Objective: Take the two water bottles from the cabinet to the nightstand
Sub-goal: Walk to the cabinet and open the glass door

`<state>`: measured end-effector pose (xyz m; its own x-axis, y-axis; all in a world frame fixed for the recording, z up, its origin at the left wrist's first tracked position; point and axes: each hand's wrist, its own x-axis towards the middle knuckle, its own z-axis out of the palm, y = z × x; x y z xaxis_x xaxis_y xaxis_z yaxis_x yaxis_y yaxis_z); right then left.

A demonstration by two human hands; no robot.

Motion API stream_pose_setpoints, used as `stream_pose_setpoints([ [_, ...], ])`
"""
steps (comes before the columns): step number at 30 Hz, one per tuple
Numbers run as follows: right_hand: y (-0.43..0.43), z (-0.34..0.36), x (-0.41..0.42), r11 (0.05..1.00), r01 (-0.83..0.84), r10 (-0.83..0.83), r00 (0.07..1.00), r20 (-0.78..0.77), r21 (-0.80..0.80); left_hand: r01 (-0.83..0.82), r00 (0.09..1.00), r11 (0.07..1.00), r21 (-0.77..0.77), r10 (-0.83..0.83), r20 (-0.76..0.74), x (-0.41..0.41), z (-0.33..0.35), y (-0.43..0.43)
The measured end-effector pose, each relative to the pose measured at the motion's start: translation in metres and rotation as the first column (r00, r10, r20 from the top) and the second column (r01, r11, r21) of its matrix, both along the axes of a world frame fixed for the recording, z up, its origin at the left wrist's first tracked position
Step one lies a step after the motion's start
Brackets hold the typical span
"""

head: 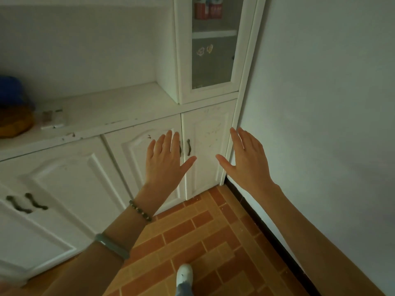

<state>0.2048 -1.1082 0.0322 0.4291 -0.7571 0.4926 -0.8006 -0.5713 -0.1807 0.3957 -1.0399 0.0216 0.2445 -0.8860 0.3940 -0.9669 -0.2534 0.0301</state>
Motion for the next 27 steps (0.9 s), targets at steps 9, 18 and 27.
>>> stream_pose_setpoints([
  [9, -0.124, 0.026, 0.083, 0.999, 0.022, -0.02, 0.999, 0.035, -0.044, 0.04, 0.998, 0.998, -0.042, -0.038, 0.053, 0.081, 0.037, -0.137],
  [18, -0.205, 0.036, 0.12, 0.994, 0.042, -0.039, 0.999, 0.028, -0.098, 0.052, 0.998, 0.993, -0.103, -0.047, 0.048, 0.123, 0.055, -0.218],
  [27, -0.29, 0.118, 0.155, 0.956, -0.048, 0.063, 0.997, 0.043, -0.288, -0.021, 0.99, 0.963, -0.268, 0.056, 0.126, 0.165, 0.125, -0.287],
])
